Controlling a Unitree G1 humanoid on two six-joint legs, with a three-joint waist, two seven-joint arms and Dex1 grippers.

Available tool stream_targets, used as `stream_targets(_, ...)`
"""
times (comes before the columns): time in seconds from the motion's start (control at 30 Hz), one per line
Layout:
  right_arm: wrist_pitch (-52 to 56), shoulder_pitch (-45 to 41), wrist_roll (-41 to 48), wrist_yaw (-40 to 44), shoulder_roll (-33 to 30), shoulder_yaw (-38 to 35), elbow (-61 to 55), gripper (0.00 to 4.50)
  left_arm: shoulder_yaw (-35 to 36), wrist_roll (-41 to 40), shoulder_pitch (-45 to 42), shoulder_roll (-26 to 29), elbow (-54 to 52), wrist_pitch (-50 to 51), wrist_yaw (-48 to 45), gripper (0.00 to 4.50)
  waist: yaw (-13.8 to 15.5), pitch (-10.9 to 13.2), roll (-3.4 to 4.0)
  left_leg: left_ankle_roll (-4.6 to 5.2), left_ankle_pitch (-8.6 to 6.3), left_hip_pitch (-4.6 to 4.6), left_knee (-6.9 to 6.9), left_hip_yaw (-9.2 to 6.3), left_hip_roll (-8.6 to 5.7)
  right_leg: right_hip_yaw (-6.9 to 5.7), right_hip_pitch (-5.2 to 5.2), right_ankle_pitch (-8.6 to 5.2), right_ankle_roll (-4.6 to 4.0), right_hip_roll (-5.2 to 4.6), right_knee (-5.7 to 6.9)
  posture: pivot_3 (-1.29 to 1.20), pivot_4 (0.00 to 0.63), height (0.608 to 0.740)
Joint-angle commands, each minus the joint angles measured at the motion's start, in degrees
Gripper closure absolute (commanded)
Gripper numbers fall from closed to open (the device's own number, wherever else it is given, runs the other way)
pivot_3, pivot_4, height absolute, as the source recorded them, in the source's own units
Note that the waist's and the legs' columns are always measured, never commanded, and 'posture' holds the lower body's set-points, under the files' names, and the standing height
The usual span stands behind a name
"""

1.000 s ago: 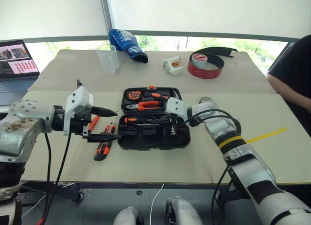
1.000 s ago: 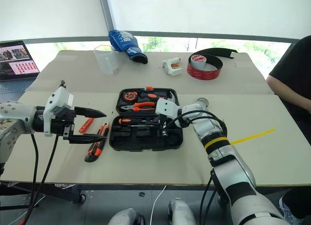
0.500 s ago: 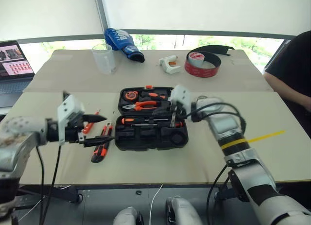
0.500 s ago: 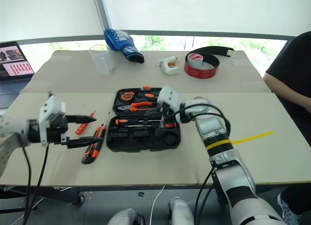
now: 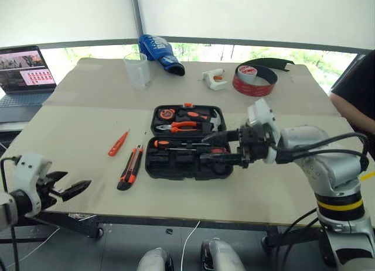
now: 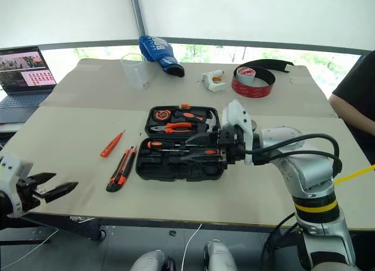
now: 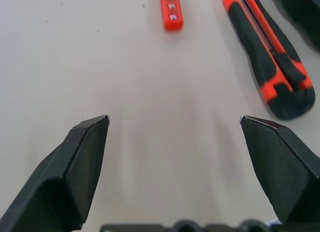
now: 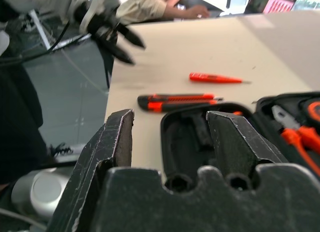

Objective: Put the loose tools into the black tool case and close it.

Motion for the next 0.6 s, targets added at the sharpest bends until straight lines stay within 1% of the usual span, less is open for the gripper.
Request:
stream_targets(0.03, -2.6, 0.6, -1.3, -1.9, -1.3, 0.1, -2.5, 1.20, -9.2, 2.1, -10.7, 3.0, 7.0, 2.1, 1.3, 0.00, 0.2, 0.0, -0.02, 0.03, 0.03, 0.01, -0.03, -0.01, -0.05, 0.00, 0.02, 0.00, 0.01, -0.01, 0.01, 0.00, 0.150, 0.730)
stream_targets(0.1, -2.9, 1.0, -1.3, -2.9, -1.4, 0.2, -2.9, 1.20, -14.4, 4.0, -15.9, 4.0, 11.3, 2.1, 1.3, 0.00, 0.2, 0.0, -0.05, 0.12, 0.09, 0.03, -0.10, 0.02, -0.09, -0.01, 0.01, 0.08, -0.07, 0.02, -0.01, 0.00, 0.150, 0.730)
stream_targets(0.13, -2.6, 1.6, -1.1, -3.8, -1.4, 0.1, -3.7, 1.20, -18.6, 6.0, -20.3, 3.9, 15.1, 2.2, 1.5, 0.00, 0.0, 0.0, -0.06, 0.29, 0.18, 0.02, -0.10, 0.01, -0.14, -0.06, 0.01, 0.19, -0.26, 0.07, 0.03, 0.00, 0.150, 0.730)
stream_targets(0.27, -1.6, 4.3, -0.1, -6.8, -1.6, -0.6, -7.4, 1.20, -30.6, 12.6, -35.2, 1.2, 29.4, 0.8, 1.4, 0.00, 0.0, 0.0, -0.21, 0.32, 0.22, -0.03, -0.17, 0.07, -0.11, -0.08, -0.04, 0.26, -0.37, 0.49, -0.10, 0.00, 0.150, 0.730)
stream_targets(0.37, -0.9, 5.8, 0.7, -8.4, -2.0, -1.2, -9.5, 1.20, -35.4, 16.0, -41.8, -1.1, 38.3, -2.6, -0.2, 0.00, -0.2, 0.0, -0.24, 0.32, 0.22, -0.03, -0.19, 0.14, -0.13, -0.10, -0.05, 0.26, -0.37, 0.55, -0.14, 0.00, 0.150, 0.730)
stream_targets(0.5, -0.7, 7.0, 1.5, -10.0, -2.8, -1.9, -10.5, 1.20, -38.8, 18.9, -48.2, -5.0, 47.8, -6.8, -2.3, 0.00, -0.3, 0.0, -0.28, 0.33, 0.22, -0.07, -0.19, 0.17, -0.16, -0.13, -0.05, 0.25, -0.35, 0.55, -0.24, 0.00, 0.150, 0.730)
stream_targets(0.6, -0.8, 7.7, 2.1, -10.9, -3.3, -2.1, -10.9, 1.20, -40.3, 21.0, -50.6, -6.8, 52.9, -9.6, -4.1, 0.75, -0.2, 0.0, -0.28, 0.33, 0.23, -0.05, -0.13, 0.19, -0.15, -0.11, -0.04, 0.24, -0.34, 0.52, -0.16, 0.00, 0.150, 0.730)
